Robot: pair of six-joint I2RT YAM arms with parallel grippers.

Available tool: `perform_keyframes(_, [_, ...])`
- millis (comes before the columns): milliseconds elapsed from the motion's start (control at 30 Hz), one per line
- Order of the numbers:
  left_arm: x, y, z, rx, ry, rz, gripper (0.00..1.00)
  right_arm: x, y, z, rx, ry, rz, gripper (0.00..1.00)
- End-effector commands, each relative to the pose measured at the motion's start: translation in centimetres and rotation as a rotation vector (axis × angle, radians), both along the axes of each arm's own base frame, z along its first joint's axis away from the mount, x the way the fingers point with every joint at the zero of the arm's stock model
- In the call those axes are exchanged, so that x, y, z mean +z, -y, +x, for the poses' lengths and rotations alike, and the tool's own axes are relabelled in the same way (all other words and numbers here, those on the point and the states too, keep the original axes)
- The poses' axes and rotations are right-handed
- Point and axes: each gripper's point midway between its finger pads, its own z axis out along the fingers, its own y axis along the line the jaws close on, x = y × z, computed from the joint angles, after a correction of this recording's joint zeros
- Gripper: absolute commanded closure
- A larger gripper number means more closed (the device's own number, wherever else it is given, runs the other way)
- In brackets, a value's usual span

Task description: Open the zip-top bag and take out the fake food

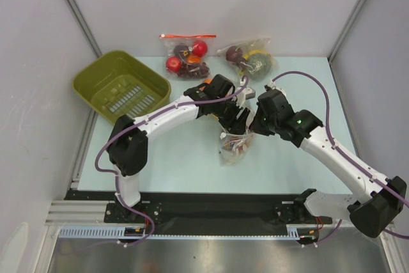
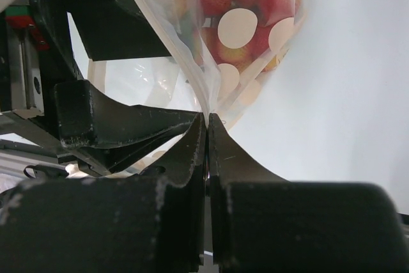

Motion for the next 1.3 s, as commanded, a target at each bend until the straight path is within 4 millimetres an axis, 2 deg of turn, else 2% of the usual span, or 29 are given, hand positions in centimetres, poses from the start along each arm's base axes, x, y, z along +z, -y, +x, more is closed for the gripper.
perform_keyframes(0, [0.1,0.7,0.0,-0.023,0.024,-0.021,0.34,2.2,-0.2,0.4,-0.008,0.063,0.039,1.00])
perform_keyframes(67, [-0.7,0.3,0.6,-0.011,0.041,0.020,0.34,2.6,-0.1,0.4,-0.011,0.070,0.039,1.00])
perform_keyframes(133, [-1.1,-0.9,2.7,0.065,0.130,0.102,0.34,3.0,0.2,0.3,-0.017,0.077,0.037,1.00])
perform_keyframes(167, [-1.3,-1.7,3.4,0.096,0.154,0.138,0.34,3.2,0.4,0.3,-0.024,0.085,0.035,1.00])
perform_keyframes(200, [-1.5,-3.0,5.0,0.171,0.220,0.208,0.33,3.5,0.5,0.3,-0.029,0.095,0.036,1.00])
perform_keyframes(300, [-0.9,-5.6,7.2,0.289,0.325,0.309,0.31,4.0,0.9,0.4,-0.052,0.120,0.045,1.00])
perform_keyframes(333, [-0.7,-5.9,7.4,0.298,0.342,0.318,0.31,4.1,0.8,0.4,-0.048,0.126,0.050,1.00])
perform_keyframes(433, [0.1,-8.5,9.2,0.398,0.437,0.424,0.31,4.1,0.3,0.3,-0.031,0.132,0.059,1.00])
perform_keyframes(567, [1.2,-9.7,9.8,0.436,0.485,0.458,0.30,3.1,-0.1,0.1,-0.018,0.133,0.053,1.00])
perform_keyframes(633, [2.1,-9.5,9.7,0.434,0.488,0.444,0.30,2.5,-0.4,0.1,-0.012,0.135,0.066,1.00])
perform_keyframes(667, [2.3,-8.6,9.2,0.399,0.464,0.402,0.30,2.3,-0.6,0.0,-0.004,0.133,0.072,1.00])
perform_keyframes(733, [4.0,-7.1,8.6,0.358,0.455,0.305,0.29,1.8,-0.7,0.0,-0.001,0.135,0.076,1.00])
perform_keyframes(800, [4.9,-5.0,7.1,0.297,0.391,0.194,0.31,1.9,-0.6,0.0,0.000,0.143,0.077,1.00])
perform_keyframes(867, [5.2,-3.3,5.9,0.234,0.346,0.120,0.31,1.8,-0.4,0.1,-0.005,0.149,0.070,1.00])
perform_keyframes(1033, [4.0,-1.5,4.3,0.135,0.277,0.085,0.31,1.8,-0.1,0.1,-0.012,0.163,0.067,1.00])
perform_keyframes(1133, [3.4,-1.2,3.9,0.113,0.259,0.074,0.30,1.7,0.0,0.1,-0.017,0.168,0.067,1.00])
perform_keyframes(1267, [1.5,-0.8,3.5,0.079,0.216,0.095,0.30,1.8,0.1,0.1,-0.024,0.174,0.075,1.00])
